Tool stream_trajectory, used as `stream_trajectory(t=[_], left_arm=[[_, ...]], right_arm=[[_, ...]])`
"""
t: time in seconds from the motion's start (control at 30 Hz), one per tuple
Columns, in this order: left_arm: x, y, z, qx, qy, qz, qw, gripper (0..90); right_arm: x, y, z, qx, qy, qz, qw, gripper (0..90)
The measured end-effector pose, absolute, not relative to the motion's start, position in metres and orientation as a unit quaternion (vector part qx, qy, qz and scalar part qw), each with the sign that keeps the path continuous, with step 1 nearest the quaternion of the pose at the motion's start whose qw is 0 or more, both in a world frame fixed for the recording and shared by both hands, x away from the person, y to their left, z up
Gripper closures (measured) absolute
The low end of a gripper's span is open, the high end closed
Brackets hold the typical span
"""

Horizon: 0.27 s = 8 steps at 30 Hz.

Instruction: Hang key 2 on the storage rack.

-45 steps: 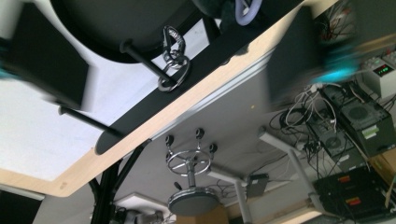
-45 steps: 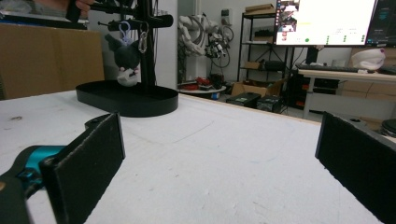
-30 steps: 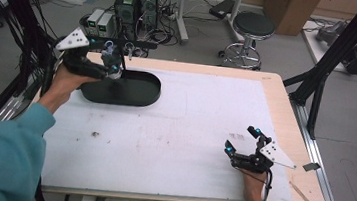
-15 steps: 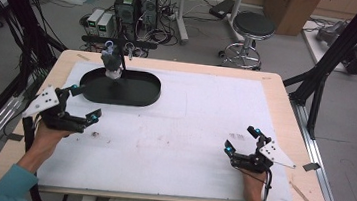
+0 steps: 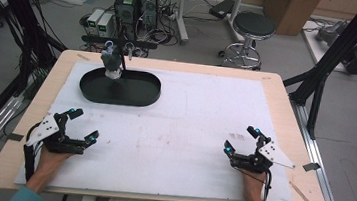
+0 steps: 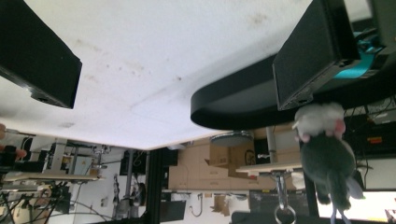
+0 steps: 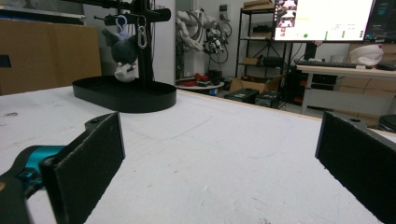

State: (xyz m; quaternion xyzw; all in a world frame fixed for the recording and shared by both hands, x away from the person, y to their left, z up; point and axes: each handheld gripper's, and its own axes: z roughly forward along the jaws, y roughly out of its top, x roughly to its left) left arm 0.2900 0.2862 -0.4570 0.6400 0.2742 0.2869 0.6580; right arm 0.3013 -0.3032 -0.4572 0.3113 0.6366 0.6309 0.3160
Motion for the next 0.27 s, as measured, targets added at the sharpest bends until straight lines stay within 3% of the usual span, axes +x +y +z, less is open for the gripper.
stream_trajectory(t=[0.27], left_arm=[[0.2902,0.2857,-0.4574,0.639,0.28,0.29,0.655,1.7]], right_arm=[[0.301,-0.3021,-0.4571,0.306,0.641,0.629,0.317,0.6]])
